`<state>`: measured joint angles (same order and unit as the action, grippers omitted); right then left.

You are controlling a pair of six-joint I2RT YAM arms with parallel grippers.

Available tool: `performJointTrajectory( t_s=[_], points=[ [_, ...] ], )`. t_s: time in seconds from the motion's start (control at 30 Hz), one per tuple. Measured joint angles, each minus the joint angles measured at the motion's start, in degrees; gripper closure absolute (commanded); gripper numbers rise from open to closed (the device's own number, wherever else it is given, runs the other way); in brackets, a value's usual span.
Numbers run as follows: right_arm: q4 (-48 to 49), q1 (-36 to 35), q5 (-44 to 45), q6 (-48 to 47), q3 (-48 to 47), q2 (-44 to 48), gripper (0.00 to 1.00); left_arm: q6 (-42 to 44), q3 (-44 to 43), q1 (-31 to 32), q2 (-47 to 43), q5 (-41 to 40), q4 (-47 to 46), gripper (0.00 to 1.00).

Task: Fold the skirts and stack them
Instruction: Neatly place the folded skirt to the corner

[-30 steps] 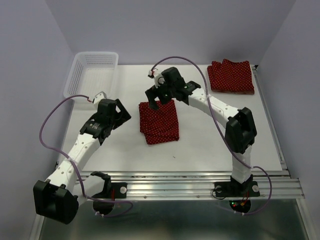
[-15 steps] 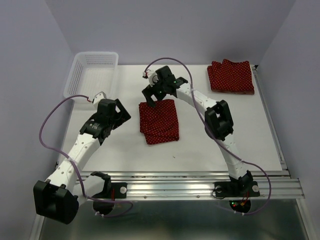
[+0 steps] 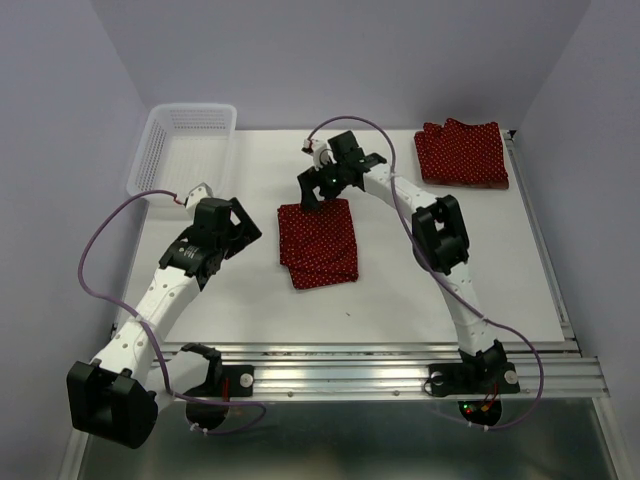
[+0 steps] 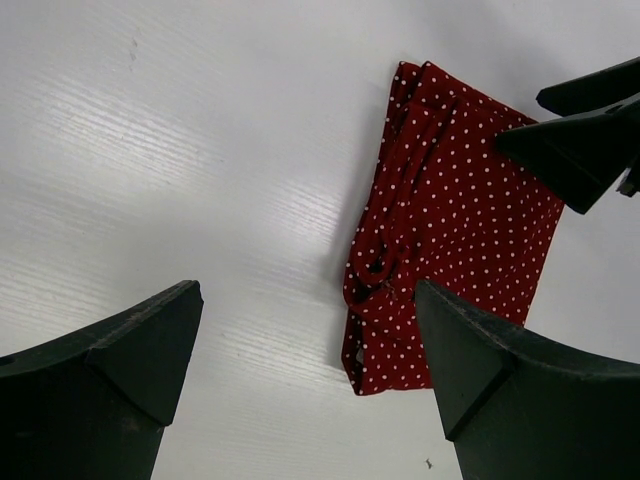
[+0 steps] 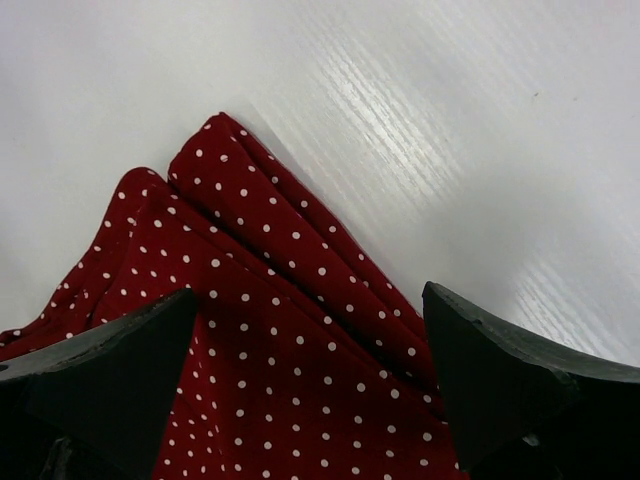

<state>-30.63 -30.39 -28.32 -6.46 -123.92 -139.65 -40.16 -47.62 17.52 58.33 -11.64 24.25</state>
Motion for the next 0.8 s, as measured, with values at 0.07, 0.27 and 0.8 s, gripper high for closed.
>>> performJointTrajectory(
  t_s=[0.07,0.27,0.8],
  points=[
    [0.11,0.13,-0.87,0.57,0.00,-1.11,0.00,-0.07,0.02,0.00,-0.02,0.17,0.00,0.01],
    [0.35,1.20,-2.40,2.60,0.72,-2.84,0.00,-0.39,0.02,0.00,-0.26,0.61,0.00,0.01],
    [14.93,1.66,0.92,15.82,31.01,14.12,0.00,-0.35,0.02,0.00,-1.14,0.74,0.02,0.01]
  ],
)
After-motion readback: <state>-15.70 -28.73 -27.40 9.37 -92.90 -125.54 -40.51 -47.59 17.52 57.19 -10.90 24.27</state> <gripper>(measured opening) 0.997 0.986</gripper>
